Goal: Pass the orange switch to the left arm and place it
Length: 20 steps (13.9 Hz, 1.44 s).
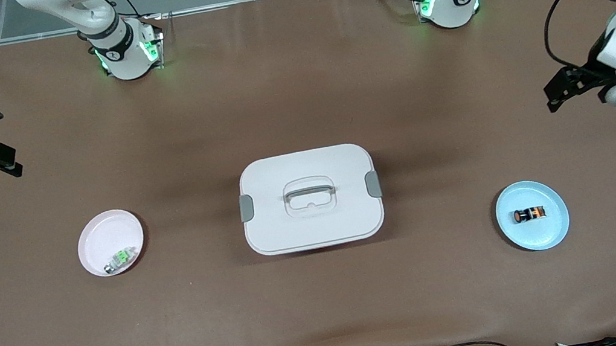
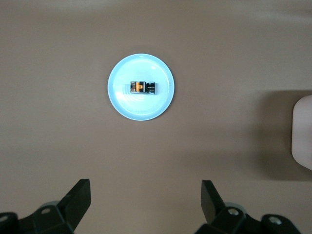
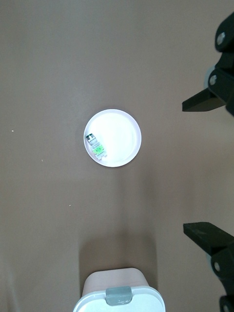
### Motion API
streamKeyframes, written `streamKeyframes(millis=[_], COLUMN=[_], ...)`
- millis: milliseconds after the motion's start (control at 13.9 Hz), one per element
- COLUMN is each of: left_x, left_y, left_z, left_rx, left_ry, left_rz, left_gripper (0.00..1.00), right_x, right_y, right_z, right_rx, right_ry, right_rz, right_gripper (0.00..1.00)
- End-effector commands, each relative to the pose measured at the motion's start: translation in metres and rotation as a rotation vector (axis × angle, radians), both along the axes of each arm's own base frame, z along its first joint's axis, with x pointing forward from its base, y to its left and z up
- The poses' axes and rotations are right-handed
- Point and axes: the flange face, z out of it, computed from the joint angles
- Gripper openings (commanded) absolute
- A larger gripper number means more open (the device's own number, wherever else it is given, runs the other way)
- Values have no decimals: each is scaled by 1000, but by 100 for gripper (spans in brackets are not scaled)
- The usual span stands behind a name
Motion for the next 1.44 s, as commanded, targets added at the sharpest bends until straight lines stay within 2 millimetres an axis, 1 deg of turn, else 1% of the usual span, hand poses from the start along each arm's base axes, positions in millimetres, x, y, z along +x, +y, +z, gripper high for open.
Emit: streamKeyframes(millis=[0, 144, 287, 359, 431, 646, 861, 933, 1077, 1220, 1292, 1364], left_x=[-4, -3, -4, -6, -8, -12, -13, -15, -17, -19, -18, -18], left_y=[-2, -3, -5, -7, -10, -13, -13, -12, -11, -11, -12, -11], left_z=[30, 45, 51, 55, 59, 64, 63, 60, 61, 70, 70, 72], left_rx=[-16, -17, -17, -14, -13, -12, -10, -9, -8, -9, -9, -8], left_ry=[-13, -21, -12, 3, 17, 39, 50, 71, 82, 88, 102, 115], left_rz=[-14, -14, -14, -18, -25, -33, -33, -31, -28, -27, -29, -28], left_gripper=[100, 100, 100, 100, 100, 100, 100, 100, 100, 100, 100, 100], right_x=[-5, -5, -6, -6, -6, -7, -4, -5, -5, -3, -3, -3], right_y=[-3, -1, 2, -3, -4, 1, -3, -2, 1, -4, -3, 2], right_z=[8, 7, 7, 7, 7, 6, 8, 7, 8, 8, 8, 8], right_rx=[-8, -3, -2, -2, -2, 3, 4, 6, 3, 3, 4, 2], right_ry=[-15, -13, -9, -9, -9, -4, -18, -15, -18, -25, -25, -25], right_rz=[-8, -5, -5, -14, -15, -7, -15, -15, -9, -17, -12, -3], right_gripper=[100, 100, 100, 100, 100, 100, 100, 100, 100, 100, 100, 100])
